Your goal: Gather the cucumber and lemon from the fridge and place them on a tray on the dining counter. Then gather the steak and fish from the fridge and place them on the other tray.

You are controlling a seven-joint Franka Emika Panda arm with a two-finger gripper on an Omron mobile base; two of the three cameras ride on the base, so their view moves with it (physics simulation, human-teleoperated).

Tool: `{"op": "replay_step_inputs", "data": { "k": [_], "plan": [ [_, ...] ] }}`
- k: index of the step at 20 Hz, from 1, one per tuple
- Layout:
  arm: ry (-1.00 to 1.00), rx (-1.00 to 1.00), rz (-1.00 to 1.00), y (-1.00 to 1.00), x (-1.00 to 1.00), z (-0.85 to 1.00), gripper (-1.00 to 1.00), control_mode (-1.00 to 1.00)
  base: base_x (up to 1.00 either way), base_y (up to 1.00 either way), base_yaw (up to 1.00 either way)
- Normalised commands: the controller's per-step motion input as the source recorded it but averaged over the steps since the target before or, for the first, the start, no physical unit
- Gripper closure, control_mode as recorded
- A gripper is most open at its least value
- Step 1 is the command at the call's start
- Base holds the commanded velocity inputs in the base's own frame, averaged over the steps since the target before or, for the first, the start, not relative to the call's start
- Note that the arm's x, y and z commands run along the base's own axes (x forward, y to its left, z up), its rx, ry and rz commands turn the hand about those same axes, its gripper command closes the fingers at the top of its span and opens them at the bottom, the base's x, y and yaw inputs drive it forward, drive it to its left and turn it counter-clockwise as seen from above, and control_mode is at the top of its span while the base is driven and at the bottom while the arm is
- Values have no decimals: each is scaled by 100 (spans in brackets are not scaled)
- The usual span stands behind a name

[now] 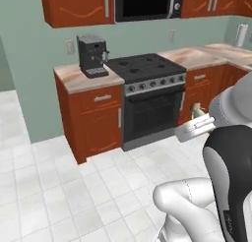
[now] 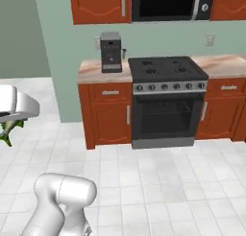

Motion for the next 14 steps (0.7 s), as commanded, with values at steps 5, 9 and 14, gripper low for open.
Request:
{"op": "replay_step_inputs", "data": {
  "k": [5, 9, 14],
  "plan": [
    [0, 0, 0, 0, 0, 0, 100, 100, 2, 23, 51],
    [0, 0, 0, 0, 0, 0, 100, 100, 46, 13, 47],
    [0, 0, 0, 0, 0, 0, 100, 100, 78, 0, 41]
  ]
}}
